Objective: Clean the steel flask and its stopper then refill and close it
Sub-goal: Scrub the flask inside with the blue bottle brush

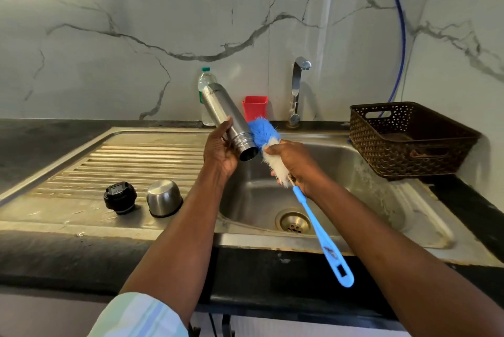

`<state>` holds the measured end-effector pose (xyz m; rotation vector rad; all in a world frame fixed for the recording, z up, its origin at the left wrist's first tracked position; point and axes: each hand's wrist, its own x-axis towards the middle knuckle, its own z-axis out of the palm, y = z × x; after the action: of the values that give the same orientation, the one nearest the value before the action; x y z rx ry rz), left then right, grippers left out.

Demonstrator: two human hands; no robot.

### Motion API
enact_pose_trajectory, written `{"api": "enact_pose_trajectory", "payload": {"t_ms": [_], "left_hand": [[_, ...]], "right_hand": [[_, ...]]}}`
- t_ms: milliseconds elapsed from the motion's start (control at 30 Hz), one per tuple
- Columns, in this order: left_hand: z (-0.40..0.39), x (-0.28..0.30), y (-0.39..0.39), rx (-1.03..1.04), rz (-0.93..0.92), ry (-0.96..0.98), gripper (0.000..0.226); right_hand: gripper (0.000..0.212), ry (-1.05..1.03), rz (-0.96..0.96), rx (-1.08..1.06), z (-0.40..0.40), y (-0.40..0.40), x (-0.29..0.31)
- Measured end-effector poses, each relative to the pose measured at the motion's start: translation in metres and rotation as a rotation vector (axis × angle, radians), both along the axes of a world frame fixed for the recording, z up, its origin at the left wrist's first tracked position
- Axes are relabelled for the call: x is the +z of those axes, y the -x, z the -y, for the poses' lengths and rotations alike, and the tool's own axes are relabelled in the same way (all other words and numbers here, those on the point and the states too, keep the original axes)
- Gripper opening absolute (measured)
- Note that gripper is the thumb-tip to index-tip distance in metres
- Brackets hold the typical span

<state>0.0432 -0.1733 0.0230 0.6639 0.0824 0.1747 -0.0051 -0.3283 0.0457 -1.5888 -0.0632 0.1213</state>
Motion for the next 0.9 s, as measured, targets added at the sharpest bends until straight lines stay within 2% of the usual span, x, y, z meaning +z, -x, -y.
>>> {"api": "enact_pose_trajectory", "payload": {"t_ms": [133, 233, 300, 433, 500, 600, 700, 767, 833, 900], "left_hand": [[0.001, 0.0, -0.002, -0.004, 0.053, 0.045, 0.048], [0.009, -0.001, 0.001, -0.063, 0.04, -0.007, 0.032], [0.005, -0.002, 0.001, -0.067, 0.011, -0.024, 0.031], [-0.001, -0.003, -0.003, -0.02, 0.006, -0.007, 0.024], [0.001, -0.004, -0.005, 0.024, -0.02, -0.018, 0.023], [0.0, -0.008, -0.008, 0.053, -0.016, -0.015, 0.047], [0.002, -0.007, -0.008, 0.009, 0.034, 0.028, 0.062], [0.006, -0.006, -0.008, -0.016, 0.051, 0.049, 0.051], [0.005, -0.007, -0.009, -0.007, 0.028, 0.038, 0.035], [0.002, -0.008, -0.01, -0.002, 0.008, 0.025, 0.028]], "right_hand": [[0.002, -0.047, 0.115, -0.029, 0.001, -0.001, 0.007], [0.005, -0.039, 0.004, 0.004, -0.005, -0.001, 0.0], [0.007, -0.002, -0.07, 0.037, -0.004, -0.001, -0.003], [0.006, -0.096, 0.058, -0.003, -0.004, 0.0, 0.005], [0.01, -0.099, 0.032, -0.016, -0.004, -0.001, 0.002], [0.017, -0.038, -0.068, 0.003, 0.001, -0.004, -0.002], [0.013, -0.088, -0.021, 0.01, 0.005, -0.006, 0.004], [0.01, -0.071, -0.05, 0.02, 0.004, -0.007, 0.002], [0.013, 0.013, -0.162, 0.064, 0.002, -0.009, -0.006], [0.016, 0.029, -0.195, 0.063, 0.002, -0.01, -0.01]]}}
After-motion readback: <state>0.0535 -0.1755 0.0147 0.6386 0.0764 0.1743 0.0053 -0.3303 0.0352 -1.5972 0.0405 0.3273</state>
